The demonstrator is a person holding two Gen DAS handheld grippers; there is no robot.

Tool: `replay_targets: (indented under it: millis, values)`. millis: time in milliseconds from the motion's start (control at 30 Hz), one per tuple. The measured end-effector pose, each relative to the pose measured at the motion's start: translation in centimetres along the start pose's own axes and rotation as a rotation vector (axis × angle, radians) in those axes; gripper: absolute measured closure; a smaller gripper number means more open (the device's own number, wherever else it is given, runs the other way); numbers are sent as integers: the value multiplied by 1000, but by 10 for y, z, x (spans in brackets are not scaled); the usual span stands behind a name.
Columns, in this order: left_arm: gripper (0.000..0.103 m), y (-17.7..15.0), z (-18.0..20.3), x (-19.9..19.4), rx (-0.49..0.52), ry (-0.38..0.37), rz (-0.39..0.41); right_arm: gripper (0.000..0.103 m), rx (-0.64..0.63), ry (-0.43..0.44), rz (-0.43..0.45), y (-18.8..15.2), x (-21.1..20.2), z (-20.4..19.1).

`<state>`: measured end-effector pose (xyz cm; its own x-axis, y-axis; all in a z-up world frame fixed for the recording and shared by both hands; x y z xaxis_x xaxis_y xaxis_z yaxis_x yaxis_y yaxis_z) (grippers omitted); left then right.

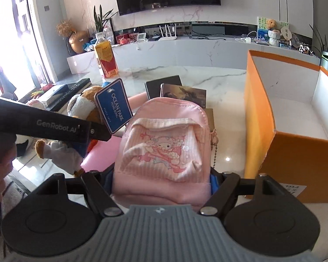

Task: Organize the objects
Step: 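Carry the pink backpack into the orange shoebox with the right tool and release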

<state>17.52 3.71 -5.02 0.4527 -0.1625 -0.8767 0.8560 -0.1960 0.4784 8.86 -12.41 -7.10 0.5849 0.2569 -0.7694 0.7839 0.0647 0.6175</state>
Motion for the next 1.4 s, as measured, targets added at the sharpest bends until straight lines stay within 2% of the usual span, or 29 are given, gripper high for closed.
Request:
replay_targets:
  millis: [67, 200, 300, 433, 533, 700, 800, 967, 1033, 1100, 1267, 1400]
  values:
    - [44, 3, -5, -2, -30, -10, 12, 26, -2, 40, 37, -1, -22, 0]
    - [44, 6, -12, -1, -58, -11, 9, 26, -6, 40, 155, 5, -76, 2]
    - [44, 4, -14, -1, -70, -2, 5, 26, 33, 12, 151, 23, -101, 21]
    - [44, 3, -14, -4, -77, -19, 17, 26, 177, -47, 126, 51, -112, 68]
    - [44, 2, -12, -5, -64, -18, 30, 26, 244, -91, 41, 76, -99, 106]
    - [44, 3, -12, -6, -66, -20, 33, 26, 270, -167, -142, 95, -44, 150]
    - [44, 3, -13, -8, -65, -26, 49, 26, 304, -143, -227, 96, -11, 164]
    - [44, 3, -12, -8, -49, -33, 62, 26, 340, -112, -302, 95, 28, 168]
    - [44, 2, -10, -7, -33, -26, 65, 26, 383, -59, -333, 95, 37, 176]
    - [44, 1, -9, -5, -22, -20, 61, 26, 394, -6, -363, 96, 41, 178]
    - [44, 2, 2, -10, 9, -2, 50, 25, 419, 40, -388, 89, 45, 183]
    - [44, 7, 26, -24, 73, 0, 94, 17, 444, 78, -422, 85, 52, 188]
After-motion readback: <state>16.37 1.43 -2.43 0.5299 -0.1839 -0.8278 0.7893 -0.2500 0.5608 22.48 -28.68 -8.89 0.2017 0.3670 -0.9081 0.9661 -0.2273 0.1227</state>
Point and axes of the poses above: each gripper's, at about its wrist camera, not at the fingertips, and x roughly the way its jaws point, z to its right, y to its top, the point moved 1 cm from there along x, roughly the way its jaws point, and after that the axes turned 14 degrees about -z, right-handed, at the moved point
